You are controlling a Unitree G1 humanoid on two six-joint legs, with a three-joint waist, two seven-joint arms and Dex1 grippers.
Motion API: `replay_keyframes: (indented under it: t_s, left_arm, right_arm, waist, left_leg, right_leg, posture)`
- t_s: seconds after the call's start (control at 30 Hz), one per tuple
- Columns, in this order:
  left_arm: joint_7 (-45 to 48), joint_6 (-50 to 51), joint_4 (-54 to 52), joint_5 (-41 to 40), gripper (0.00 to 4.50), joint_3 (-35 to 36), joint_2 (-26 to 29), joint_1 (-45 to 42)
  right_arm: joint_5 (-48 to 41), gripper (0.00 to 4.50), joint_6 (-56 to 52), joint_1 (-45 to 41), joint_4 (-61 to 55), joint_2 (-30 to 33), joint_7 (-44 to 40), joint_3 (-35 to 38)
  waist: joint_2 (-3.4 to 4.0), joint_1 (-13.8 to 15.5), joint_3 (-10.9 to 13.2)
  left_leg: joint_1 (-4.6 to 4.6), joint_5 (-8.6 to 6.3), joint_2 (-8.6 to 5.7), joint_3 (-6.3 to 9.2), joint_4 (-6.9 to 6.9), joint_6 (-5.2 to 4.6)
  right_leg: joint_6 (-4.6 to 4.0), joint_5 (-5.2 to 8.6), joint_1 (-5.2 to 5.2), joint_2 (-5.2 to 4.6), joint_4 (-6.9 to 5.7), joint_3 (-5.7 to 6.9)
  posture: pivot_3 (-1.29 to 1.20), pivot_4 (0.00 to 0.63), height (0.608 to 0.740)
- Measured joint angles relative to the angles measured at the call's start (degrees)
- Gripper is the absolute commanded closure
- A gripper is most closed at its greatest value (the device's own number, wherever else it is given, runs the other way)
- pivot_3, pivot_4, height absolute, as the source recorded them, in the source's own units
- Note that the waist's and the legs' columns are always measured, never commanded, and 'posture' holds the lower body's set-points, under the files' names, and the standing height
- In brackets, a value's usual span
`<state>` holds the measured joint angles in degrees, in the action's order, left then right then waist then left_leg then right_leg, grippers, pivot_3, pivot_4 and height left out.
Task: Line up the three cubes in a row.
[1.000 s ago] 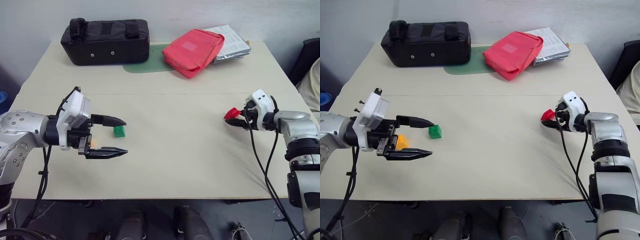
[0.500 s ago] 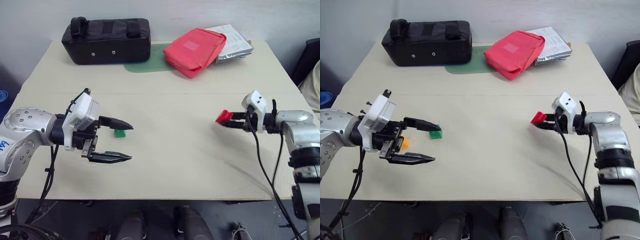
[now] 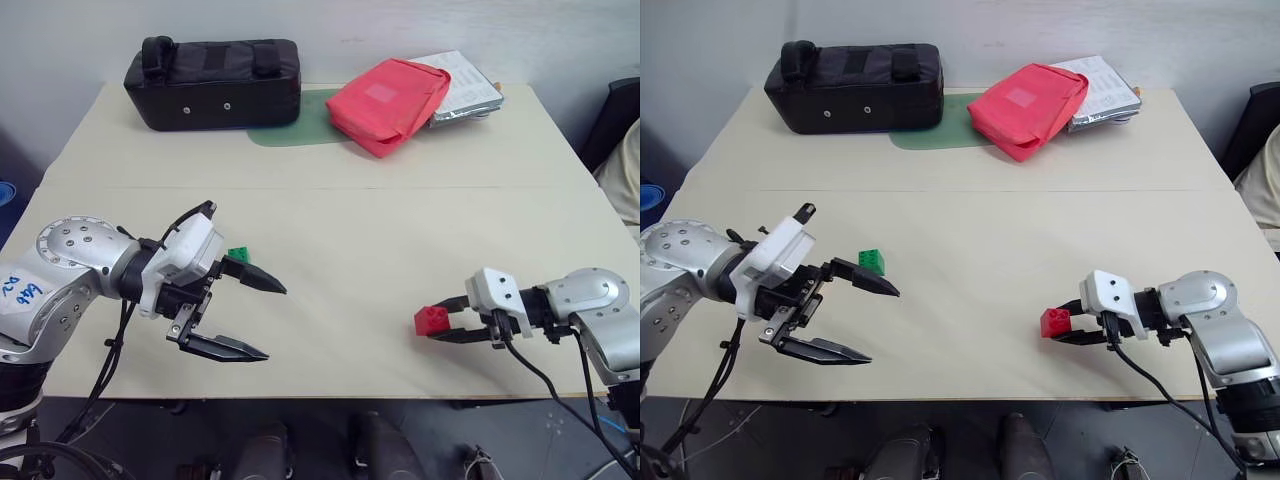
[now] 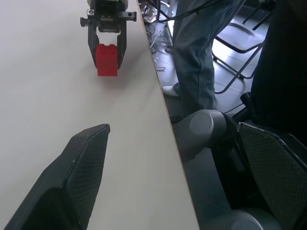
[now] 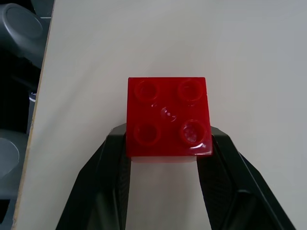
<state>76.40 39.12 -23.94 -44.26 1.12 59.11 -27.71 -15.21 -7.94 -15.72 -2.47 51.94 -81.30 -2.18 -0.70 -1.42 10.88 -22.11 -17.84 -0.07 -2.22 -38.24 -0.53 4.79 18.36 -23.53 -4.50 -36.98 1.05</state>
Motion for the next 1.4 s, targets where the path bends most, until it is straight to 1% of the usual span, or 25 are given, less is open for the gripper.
replay_keyframes:
  t_s: [0.13, 0.33, 0.4, 0.43, 0.6, 0.63, 0.77, 0.87, 0.93, 1.0, 1.1, 1.2, 1.3, 1.4]
  left_arm:
    - [0.4, -0.8, 0.0, 0.8, 0.0, 0.0, 0.0, 0.0]
    - [0.6, -1.5, 0.0, 1.9, 0.0, -0.4, -0.6, -0.4]
    - [0.6, -1.5, 0.1, 2.1, 0.0, -0.4, -0.6, -0.6]
    - [0.6, -1.5, 0.1, 2.1, 0.0, -0.5, -0.7, -0.7]
    - [0.4, -2.3, 0.5, 3.4, 0.0, -0.5, -0.8, -0.4]
    - [0.1, -2.4, 0.7, 3.7, 0.0, -0.4, -0.9, 0.2]
    - [-2.4, -2.5, 2.0, 4.1, 0.0, 1.3, -1.6, 4.0]
    - [-5.0, -2.3, 1.7, 4.2, 0.0, 6.7, -1.4, 10.4]
    - [-7.5, -1.6, 1.7, 4.5, 0.0, 13.0, -1.3, 17.5]
    - [-9.4, -1.0, 1.5, 4.8, 0.0, 18.0, -1.4, 22.7]
    - [-13.2, 0.0, -0.4, 6.4, 0.0, 30.8, -4.5, 35.2]
    - [-14.7, 0.2, -2.6, 7.6, 0.0, 39.1, -7.9, 44.8]
    - [-16.0, -1.9, -1.7, 10.0, 0.0, 43.1, -9.7, 48.7]
    - [-16.2, -5.9, 2.4, 12.7, 0.0, 44.9, -9.3, 48.6]
  right_arm:
    - [0.9, 2.99, 1.4, -0.5, 0.7, -0.8, 1.2, -0.8]
    - [3.6, 2.99, 3.9, -1.4, 2.6, -2.6, 1.5, -5.1]
    - [4.5, 2.25, 4.5, -2.2, 3.3, -2.6, 1.5, -5.9]
    - [5.2, 2.0, 4.9, -3.0, 4.1, -2.6, 1.8, -6.5]
    - [5.8, 0.31, 5.0, -3.5, 5.0, -2.5, 2.3, -6.6]
    - [5.6, 0.04, 4.7, -3.4, 4.7, -2.4, 2.1, -6.6]
    - [2.8, 0.04, 2.6, -2.2, 2.0, -0.1, 1.3, -4.2]
    - [-1.9, 0.04, -0.8, -1.9, -0.6, 1.8, 0.5, -0.1]
    - [-6.3, 0.04, -5.2, -2.2, -2.3, 2.9, 0.6, 3.4]
    - [-9.3, 0.04, -8.7, -2.7, -3.8, 3.6, 0.9, 5.9]
    - [-14.5, 0.04, -14.9, -5.0, -6.1, 3.8, 2.2, 8.5]
    - [-17.2, 0.04, -18.3, -6.1, -7.2, 3.7, 3.4, 9.5]
    - [-18.7, 0.04, -20.4, -6.6, -8.4, 3.4, 4.6, 9.4]
    - [-19.8, 0.04, -22.1, -8.4, -8.7, 3.0, 5.6, 9.4]
  waist:
    - [0.0, 0.0, 0.0]
    - [0.0, 0.0, 0.0]
    - [0.0, 0.0, 0.0]
    - [-0.01, 0.0, 0.0]
    - [-0.01, 0.1, 0.0]
    - [-0.01, 0.1, 0.0]
    - [-0.01, 0.1, 0.0]
    - [-0.01, -0.2, 0.0]
    - [-0.01, -0.4, 0.0]
    - [-0.01, -0.1, 0.0]
    - [-0.01, -0.2, 0.0]
    - [-0.04, 0.0, 0.0]
    - [-0.04, 0.8, 0.0]
    - [-0.04, 1.2, 0.0]
  left_leg:
    - [0.01, 0.0, 0.0, 0.0, 0.0, 0.01]
    - [0.0, 0.0, -0.01, 0.0, -0.03, 0.0]
    - [0.01, 0.0, -0.01, 0.01, -0.04, 0.0]
    - [0.0, 0.0, -0.01, 0.01, -0.08, -0.01]
    - [0.0, 0.0, -0.01, 0.01, -0.06, -0.01]
    - [0.0, 0.0, -0.01, 0.01, -0.06, -0.01]
    - [0.0, 0.0, 0.01, 0.03, -0.05, -0.01]
    - [0.01, 0.0, 0.03, 0.04, -0.01, -0.02]
    - [0.04, 0.0, 0.1, 0.04, 0.04, -0.01]
    - [0.05, 0.0, 0.12, 0.08, 0.04, 0.0]
    - [0.07, -0.1, 0.11, 0.09, 0.09, -0.11]
    - [0.08, -0.21, 0.1, 0.12, 0.11, -0.26]
    - [0.08, -0.24, 0.05, 0.13, 0.1, -0.29]
    - [0.1, -0.27, 0.02, 0.13, 0.1, -0.31]
  right_leg:
    - [0.0, 0.0, -0.01, 0.02, 0.02, 0.01]
    - [0.0, 0.0, 0.0, 0.01, 0.0, 0.01]
    - [0.0, 0.0, 0.02, 0.01, 0.0, 0.01]
    - [0.0, 0.0, 0.01, 0.0, 0.0, 0.01]
    - [0.0, 0.0, 0.0, 0.01, -0.02, 0.01]
    - [0.0, 0.0, 0.01, 0.0, -0.04, 0.01]
    - [0.0, 0.0, 0.0, -0.01, -0.03, 0.02]
    - [0.0, 0.0, 0.0, -0.02, -0.04, 0.0]
    - [-0.02, 0.01, -0.01, 0.0, -0.02, 0.01]
    - [-0.05, 0.03, -0.01, -0.02, 0.1, 0.04]
    - [-0.07, 0.04, 0.0, -0.08, 0.18, 0.02]
    - [-0.09, 0.05, 0.05, -0.15, 0.3, 0.05]
    - [-0.1, 0.05, 0.05, -0.21, 0.32, 0.09]
    - [-0.1, 0.05, 0.05, -0.24, 0.31, 0.09]
  posture:
    - [0.0, 0.15, 0.74]
    - [0.0, 0.15, 0.74]
    - [0.0, 0.15, 0.74]
    - [0.0, 0.15, 0.74]
    - [0.0, 0.15, 0.74]
    - [0.0, 0.15, 0.74]
    - [0.0, 0.15, 0.74]
    - [0.0, 0.15, 0.74]
    - [0.0, 0.15, 0.74]
    - [0.0, 0.15, 0.74]
    - [0.0, 0.15, 0.74]
    - [0.0, 0.15, 0.74]
    - [0.0, 0.15, 0.74]
    - [0.0, 0.15, 0.74]
